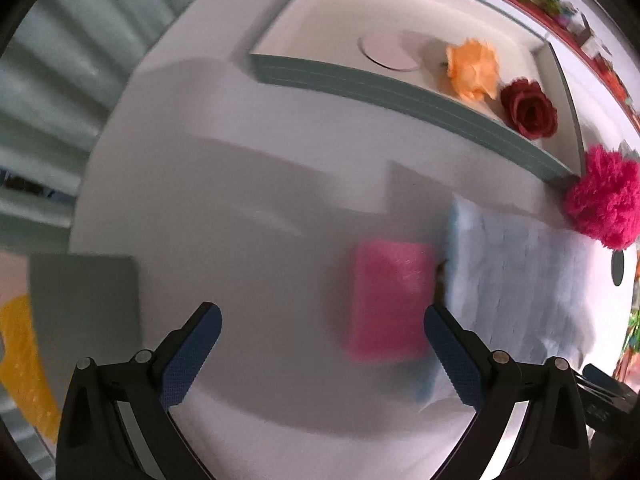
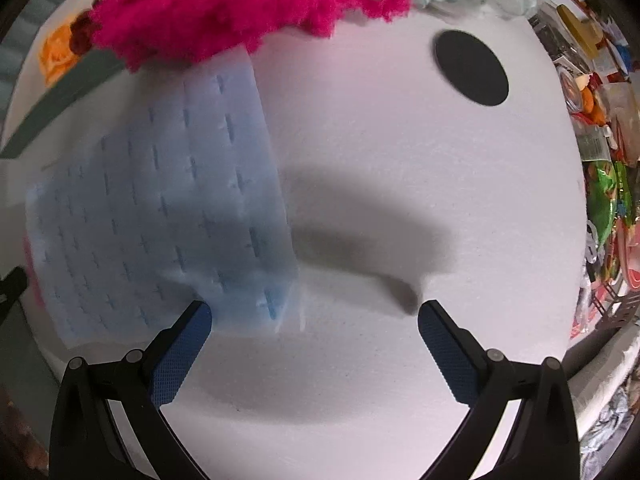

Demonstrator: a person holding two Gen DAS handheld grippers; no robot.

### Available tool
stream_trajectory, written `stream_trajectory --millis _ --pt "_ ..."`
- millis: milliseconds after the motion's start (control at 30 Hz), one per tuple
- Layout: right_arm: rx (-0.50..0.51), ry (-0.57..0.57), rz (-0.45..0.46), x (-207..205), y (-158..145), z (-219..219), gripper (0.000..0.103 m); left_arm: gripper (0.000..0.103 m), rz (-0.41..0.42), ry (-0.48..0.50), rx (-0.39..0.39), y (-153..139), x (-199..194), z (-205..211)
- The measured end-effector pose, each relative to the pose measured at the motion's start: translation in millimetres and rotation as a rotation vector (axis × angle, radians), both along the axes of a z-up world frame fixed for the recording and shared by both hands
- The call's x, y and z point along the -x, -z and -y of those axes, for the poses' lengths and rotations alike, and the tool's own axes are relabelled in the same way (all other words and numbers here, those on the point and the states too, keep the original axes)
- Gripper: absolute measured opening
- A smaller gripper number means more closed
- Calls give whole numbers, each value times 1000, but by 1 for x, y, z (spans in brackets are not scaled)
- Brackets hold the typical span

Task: Organize soft objects
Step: 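Move the left tool to the second pink sponge while the right tool moves to the light-blue cloth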

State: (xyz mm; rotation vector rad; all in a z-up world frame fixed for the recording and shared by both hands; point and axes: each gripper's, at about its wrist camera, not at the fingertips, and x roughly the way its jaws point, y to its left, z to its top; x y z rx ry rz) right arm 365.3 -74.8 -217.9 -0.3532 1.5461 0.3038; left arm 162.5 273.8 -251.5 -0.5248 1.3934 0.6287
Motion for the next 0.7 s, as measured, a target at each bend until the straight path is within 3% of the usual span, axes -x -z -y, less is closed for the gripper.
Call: stream_trajectory --millis 167,300,433,600,700 --pt "-37 -59 30 -1 -14 -19 103 102 16 -11 46 14 -5 -3" --pt "-83 -114 24 1 -16 -41 103 102 15 20 17 13 -6 -1" --pt "-100 -179 -8 7 -5 -75 103 102 23 -7 6 9 3 -9" --pt "28 -305 69 15 9 -101 103 102 36 14 46 11 7 -13" --pt "23 -334 81 14 8 -100 103 102 4 46 30 13 3 2"
